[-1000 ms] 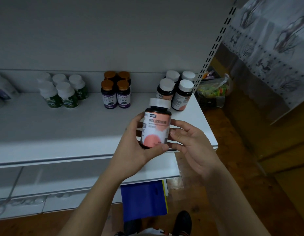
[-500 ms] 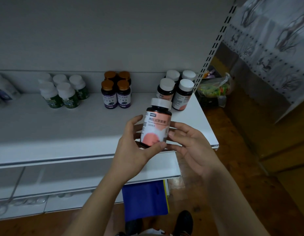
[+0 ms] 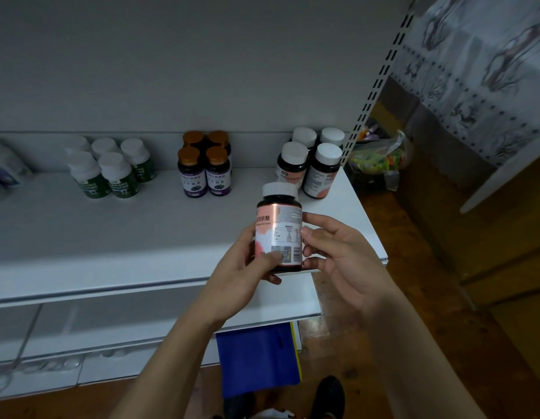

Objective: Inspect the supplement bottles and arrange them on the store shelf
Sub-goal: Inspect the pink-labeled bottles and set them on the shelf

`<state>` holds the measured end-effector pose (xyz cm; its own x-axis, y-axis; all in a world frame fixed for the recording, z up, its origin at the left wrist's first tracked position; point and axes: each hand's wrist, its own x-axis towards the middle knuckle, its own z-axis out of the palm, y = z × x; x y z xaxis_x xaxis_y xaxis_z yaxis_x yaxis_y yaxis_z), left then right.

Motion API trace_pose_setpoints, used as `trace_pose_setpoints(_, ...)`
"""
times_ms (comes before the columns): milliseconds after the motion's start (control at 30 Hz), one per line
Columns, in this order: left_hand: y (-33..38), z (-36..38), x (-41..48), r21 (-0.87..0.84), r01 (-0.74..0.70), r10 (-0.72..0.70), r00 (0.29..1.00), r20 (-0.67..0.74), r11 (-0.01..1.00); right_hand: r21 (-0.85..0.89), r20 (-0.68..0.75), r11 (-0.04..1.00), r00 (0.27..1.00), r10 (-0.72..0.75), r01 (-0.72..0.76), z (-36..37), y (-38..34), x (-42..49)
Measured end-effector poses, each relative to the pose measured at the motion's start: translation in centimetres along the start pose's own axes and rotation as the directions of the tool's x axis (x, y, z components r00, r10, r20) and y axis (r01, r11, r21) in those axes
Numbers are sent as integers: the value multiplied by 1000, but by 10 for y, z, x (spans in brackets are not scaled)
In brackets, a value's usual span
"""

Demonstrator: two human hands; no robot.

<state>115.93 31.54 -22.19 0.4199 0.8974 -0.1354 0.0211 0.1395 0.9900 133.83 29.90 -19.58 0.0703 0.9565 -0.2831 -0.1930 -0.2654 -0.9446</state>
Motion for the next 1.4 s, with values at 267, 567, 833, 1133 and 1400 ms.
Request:
trace_pose_setpoints(267, 5, 6, 0, 81, -45, 58, 983, -173, 996, -1, 26, 999, 999, 33, -33, 1, 1, 0)
trace_pose_setpoints(567, 8, 9, 1, 215, -95, 133, 976, -171, 972, -31, 61, 999, 998, 7, -5, 4, 0, -1)
trace_pose_setpoints(833, 2, 3, 6, 356, -193, 268, 947, -175, 915, -205, 117, 945, 965, -234, 254, -1, -6, -5)
trace_pose_setpoints(1133, 5, 1, 9, 327, -162, 222, 963, -155, 931, -307, 15, 932, 980, -199, 194, 0, -15, 2)
trace_pose_setpoints(1400, -3, -3, 16, 443, -95, 184, 970, -160, 891, -561, 29, 800, 970, -241, 215, 3, -39, 21)
